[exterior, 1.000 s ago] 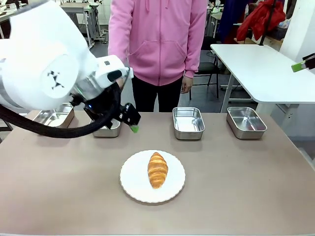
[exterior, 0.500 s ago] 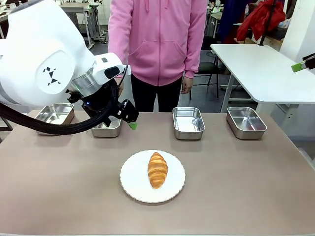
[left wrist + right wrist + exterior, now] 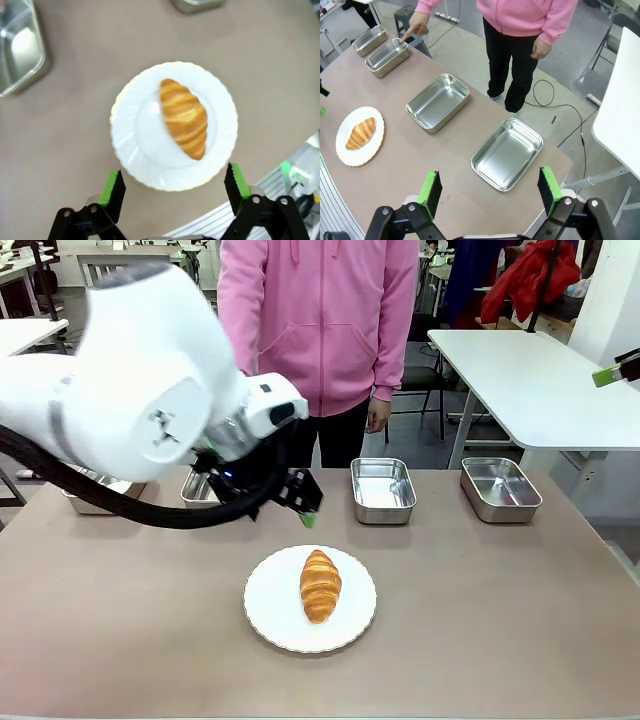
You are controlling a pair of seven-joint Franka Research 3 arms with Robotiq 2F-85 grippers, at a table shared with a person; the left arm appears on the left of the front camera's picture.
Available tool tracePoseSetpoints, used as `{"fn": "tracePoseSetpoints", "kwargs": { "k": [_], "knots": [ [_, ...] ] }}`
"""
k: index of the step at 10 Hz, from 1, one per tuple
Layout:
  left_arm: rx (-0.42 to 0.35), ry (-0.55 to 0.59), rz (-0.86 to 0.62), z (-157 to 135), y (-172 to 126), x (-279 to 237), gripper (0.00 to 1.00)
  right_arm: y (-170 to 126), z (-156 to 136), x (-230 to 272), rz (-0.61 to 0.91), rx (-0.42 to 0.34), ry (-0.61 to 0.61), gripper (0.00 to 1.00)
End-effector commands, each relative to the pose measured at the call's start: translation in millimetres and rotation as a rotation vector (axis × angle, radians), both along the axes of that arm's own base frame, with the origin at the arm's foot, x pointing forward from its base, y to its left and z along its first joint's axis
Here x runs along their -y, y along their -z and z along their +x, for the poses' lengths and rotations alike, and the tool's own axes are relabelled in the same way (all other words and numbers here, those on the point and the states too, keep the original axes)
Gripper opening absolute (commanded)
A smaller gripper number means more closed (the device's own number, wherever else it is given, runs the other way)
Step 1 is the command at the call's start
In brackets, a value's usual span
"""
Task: Place the bread in the container.
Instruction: Place the Butter Roll into the Airtight Container indicated by the human.
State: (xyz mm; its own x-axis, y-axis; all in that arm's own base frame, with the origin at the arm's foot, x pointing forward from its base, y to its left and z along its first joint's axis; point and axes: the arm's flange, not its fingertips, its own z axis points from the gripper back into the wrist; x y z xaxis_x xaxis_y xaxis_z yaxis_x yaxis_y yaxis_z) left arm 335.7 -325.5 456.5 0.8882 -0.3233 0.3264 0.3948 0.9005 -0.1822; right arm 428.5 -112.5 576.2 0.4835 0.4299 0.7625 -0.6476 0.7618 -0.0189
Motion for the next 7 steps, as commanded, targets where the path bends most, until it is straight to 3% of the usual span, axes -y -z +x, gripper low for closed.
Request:
{"fn": "tracePoseSetpoints", "kwargs": {
  "k": [1, 7],
  "knots": [
    [-0.034, -0.060, 0.044, 7.7, 18.3, 34.7, 1.00, -1.3, 0.7, -0.2, 0.016, 0.009, -0.008, 1.00],
    [-0.029, -0.207, 0.156, -23.3, 69.5, 75.8, 1.00, -1.3, 0.7, -0.2, 0.016, 0.009, -0.008, 1.00]
  ]
}}
